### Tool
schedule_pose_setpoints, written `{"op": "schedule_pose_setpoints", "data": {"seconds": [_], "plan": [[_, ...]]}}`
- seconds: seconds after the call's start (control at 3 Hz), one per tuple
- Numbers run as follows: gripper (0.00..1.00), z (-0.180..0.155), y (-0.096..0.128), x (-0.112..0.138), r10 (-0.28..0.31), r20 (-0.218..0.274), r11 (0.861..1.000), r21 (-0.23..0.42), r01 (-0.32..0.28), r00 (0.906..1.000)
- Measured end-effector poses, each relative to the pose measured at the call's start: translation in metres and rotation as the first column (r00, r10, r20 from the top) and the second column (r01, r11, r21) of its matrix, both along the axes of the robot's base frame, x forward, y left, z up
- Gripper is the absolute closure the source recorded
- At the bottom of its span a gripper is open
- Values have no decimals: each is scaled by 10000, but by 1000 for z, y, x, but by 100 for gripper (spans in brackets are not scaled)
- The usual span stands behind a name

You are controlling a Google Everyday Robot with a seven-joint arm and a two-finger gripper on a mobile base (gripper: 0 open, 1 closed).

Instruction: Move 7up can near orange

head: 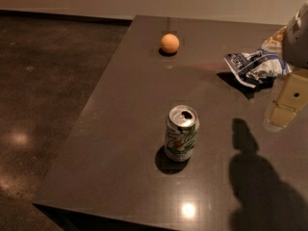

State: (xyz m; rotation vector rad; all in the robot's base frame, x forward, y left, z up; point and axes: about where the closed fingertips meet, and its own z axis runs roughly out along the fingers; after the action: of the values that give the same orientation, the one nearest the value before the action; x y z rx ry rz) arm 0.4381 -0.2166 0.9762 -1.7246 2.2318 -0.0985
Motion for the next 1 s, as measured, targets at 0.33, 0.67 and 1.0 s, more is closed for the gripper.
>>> {"op": "schedule_pose_setpoints", "data": {"seconds": [0.33, 0.67, 1.0], "plan": [[0, 0, 0, 0, 0, 2, 10000, 0, 0, 10000], [0, 1, 6, -3, 235, -30, 9993, 295, -234, 9997], [0, -4, 26, -10, 612, -50, 9926, 1050, -603, 9981]]}}
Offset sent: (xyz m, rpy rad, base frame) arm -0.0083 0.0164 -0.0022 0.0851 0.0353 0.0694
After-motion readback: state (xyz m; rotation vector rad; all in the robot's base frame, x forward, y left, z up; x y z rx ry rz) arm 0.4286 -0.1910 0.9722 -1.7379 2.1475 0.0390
